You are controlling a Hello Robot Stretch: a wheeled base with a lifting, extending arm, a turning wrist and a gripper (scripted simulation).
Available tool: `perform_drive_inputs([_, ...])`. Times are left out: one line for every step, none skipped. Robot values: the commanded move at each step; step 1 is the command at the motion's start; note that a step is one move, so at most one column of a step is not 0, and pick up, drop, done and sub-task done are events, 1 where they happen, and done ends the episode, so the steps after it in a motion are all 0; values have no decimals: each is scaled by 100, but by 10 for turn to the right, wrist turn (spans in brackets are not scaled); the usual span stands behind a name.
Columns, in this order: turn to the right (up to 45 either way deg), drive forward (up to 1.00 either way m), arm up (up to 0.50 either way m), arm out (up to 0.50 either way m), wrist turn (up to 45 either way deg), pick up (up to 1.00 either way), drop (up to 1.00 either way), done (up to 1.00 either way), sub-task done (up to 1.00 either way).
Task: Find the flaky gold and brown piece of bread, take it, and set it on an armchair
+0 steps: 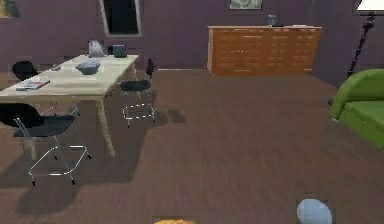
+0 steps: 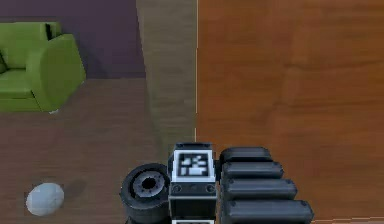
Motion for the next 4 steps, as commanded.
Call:
perform_drive_inputs([120,0,0,0,0,0,0,0,0])
perform_drive_inputs([0,100,0,0,0,0,0,0,0])
perform_drive_inputs([0,5,0,0,0,0,0,0,0])
perform_drive_inputs([60,0,0,0,0,0,0,0,0])
